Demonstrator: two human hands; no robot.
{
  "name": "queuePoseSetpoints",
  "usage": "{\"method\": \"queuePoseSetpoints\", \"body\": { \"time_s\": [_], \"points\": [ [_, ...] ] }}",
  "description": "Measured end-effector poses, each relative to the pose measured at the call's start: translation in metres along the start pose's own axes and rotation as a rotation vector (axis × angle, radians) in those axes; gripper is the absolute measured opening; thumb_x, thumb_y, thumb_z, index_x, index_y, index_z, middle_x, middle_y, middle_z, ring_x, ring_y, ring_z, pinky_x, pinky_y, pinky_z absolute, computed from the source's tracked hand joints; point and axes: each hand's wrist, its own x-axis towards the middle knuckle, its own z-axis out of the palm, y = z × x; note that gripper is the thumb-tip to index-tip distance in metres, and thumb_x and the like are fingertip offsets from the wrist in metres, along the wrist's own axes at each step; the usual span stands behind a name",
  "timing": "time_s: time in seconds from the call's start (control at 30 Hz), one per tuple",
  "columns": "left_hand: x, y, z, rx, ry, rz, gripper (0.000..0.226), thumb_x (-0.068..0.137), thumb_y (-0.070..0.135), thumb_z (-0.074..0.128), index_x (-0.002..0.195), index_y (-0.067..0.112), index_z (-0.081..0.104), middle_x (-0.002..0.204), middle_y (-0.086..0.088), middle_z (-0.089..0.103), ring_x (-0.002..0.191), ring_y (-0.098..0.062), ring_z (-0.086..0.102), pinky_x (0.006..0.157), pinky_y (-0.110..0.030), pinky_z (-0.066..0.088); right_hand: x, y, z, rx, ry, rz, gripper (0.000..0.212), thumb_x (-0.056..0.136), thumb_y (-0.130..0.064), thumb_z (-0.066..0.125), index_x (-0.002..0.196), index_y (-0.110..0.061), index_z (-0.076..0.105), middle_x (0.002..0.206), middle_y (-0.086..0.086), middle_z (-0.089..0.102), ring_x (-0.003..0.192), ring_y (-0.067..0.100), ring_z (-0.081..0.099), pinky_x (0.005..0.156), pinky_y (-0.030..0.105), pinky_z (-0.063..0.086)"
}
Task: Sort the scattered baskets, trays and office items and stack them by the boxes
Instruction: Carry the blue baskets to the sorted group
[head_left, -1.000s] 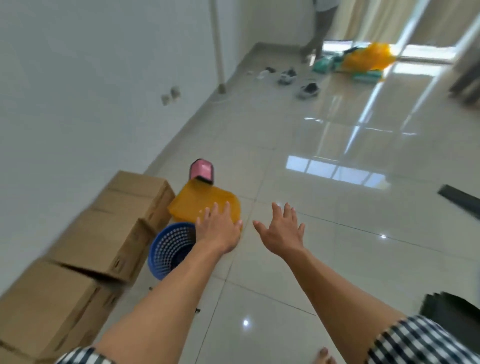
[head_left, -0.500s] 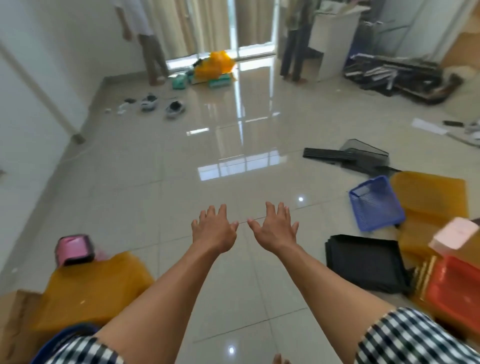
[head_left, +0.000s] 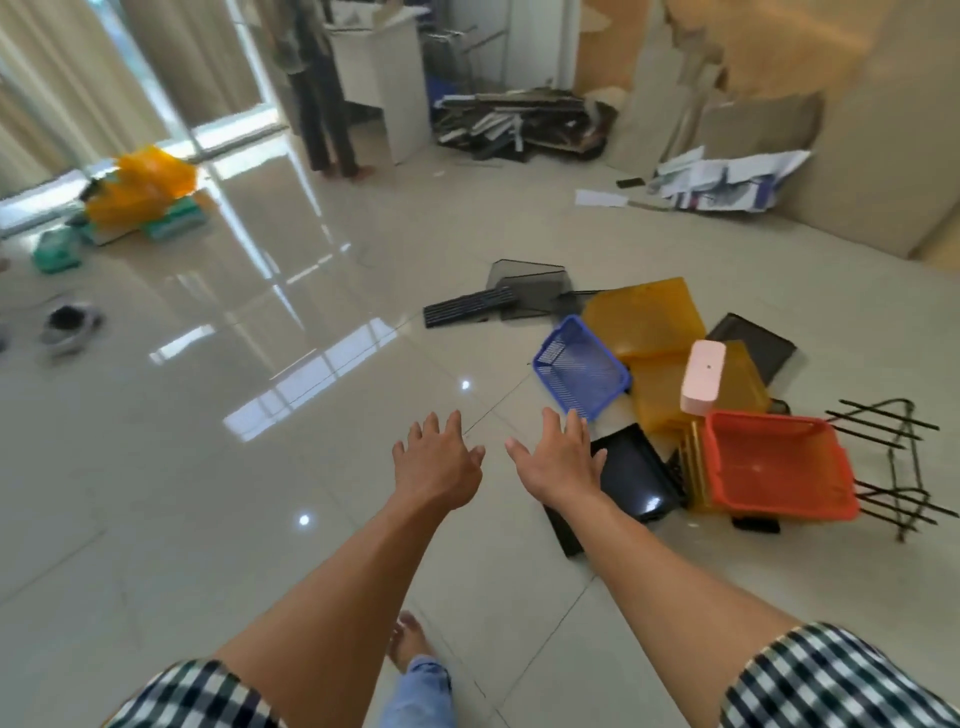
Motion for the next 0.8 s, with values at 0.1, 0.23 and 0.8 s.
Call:
{"method": "queuePoseSetpoints", "body": {
  "time_s": [0.1, 0.23, 0.8],
  "points": [
    [0.049, 0.009, -0.017, 0.030, -0.008, 0.102, 0.067, 0.105, 0.051, 0.033, 0.161, 0.022, 0.010, 0.167, -0.012, 0.010, 0.154, -0.034, 0.009, 0.123, -0.054, 0.014, 0.035, -0.007, -0.010, 0.036, 0.069, 0.104, 0.081, 0.097, -0.063, 0.046, 0.160, -0.022, 0.015, 0.169, 0.012, 0.002, 0.156, 0.030, -0.001, 0.120, 0.061, 0.004],
    [0.115, 0.009, -0.049, 0.071, -0.017, 0.237, 0.067, 0.104, 0.051, 0.035, 0.160, 0.022, 0.011, 0.167, -0.012, 0.012, 0.153, -0.034, 0.012, 0.122, -0.054, 0.017, 0.079, -0.031, -0.020, 0.096, 0.152, 0.224, 0.080, 0.098, -0.062, 0.047, 0.161, -0.023, 0.016, 0.169, 0.011, 0.002, 0.156, 0.029, -0.001, 0.120, 0.062, 0.005],
    [0.358, 0.091, -0.122, 0.243, -0.090, 0.556, 0.067, 0.103, 0.051, 0.039, 0.158, 0.022, 0.016, 0.164, -0.010, 0.020, 0.151, -0.033, 0.018, 0.118, -0.052, 0.021, 0.257, -0.054, -0.064, 0.205, 0.338, 0.520, 0.080, 0.097, -0.065, 0.046, 0.158, -0.022, 0.018, 0.168, 0.013, 0.009, 0.156, 0.030, 0.004, 0.120, 0.062, 0.018]
  ]
}}
